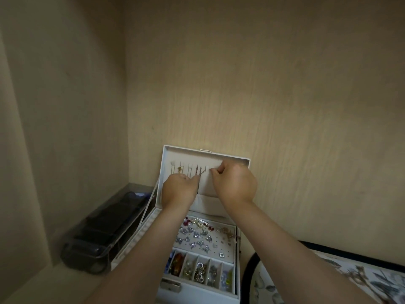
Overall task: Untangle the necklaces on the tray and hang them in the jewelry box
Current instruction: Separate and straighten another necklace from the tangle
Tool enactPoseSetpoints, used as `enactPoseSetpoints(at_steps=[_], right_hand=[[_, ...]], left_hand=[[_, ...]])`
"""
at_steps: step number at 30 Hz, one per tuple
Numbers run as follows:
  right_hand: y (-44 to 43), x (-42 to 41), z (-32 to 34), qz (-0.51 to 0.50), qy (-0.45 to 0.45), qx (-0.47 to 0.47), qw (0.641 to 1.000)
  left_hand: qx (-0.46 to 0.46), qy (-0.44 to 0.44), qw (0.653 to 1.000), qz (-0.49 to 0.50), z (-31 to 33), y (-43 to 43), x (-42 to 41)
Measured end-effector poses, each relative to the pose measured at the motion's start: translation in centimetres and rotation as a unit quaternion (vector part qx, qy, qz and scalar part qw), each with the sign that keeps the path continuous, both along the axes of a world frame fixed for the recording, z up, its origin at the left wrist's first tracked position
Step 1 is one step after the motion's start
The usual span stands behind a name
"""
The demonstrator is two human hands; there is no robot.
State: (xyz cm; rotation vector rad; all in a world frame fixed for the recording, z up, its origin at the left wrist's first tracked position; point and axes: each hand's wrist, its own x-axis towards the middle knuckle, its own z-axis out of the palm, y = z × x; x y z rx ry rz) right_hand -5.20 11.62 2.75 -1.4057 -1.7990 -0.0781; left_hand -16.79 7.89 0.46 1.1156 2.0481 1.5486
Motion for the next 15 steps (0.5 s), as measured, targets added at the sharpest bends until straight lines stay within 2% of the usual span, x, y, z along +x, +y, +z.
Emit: enactPoseSetpoints(at_steps=[3, 5, 7, 8, 11, 13, 15], right_hand=[[-0.6, 0.5, -0.7, 0.027, -0.014, -0.065, 0.997], [-1.2, 1.0, -1.3, 0.063, -0.007, -0.115, 0.991], [-1.7, 1.5, -1.7, 0.114, 0.041, -0.183, 0.976], [-2.1, 1.7, -1.8, 0.147, 0.079, -0.224, 0.960], [-3.1, 2.6, -1.9, 0.247, 0.175, -0.332, 0.894], [-3.9, 3.2, -1.7, 0.300, 0.206, -0.385, 0.848], [-4.5, 3.9, -1.6, 0.307, 0.194, -0.391, 0.845]], left_hand=[[-0.003, -0.023, 0.999, -0.045, -0.2, -0.7, 0.2], [0.005, -0.076, 0.991, -0.110, -0.2, -1.4, 0.4], [0.015, -0.136, 0.975, -0.175, 0.1, -2.1, 0.9], [0.023, -0.139, 0.971, -0.192, 0.2, -2.4, 1.0], [0.035, -0.067, 0.976, -0.204, 0.3, -2.8, 1.2], [0.025, -0.041, 0.974, -0.222, 0.3, -3.1, 1.3], [0.023, -0.020, 0.971, -0.237, 0.2, -3.2, 1.4]])
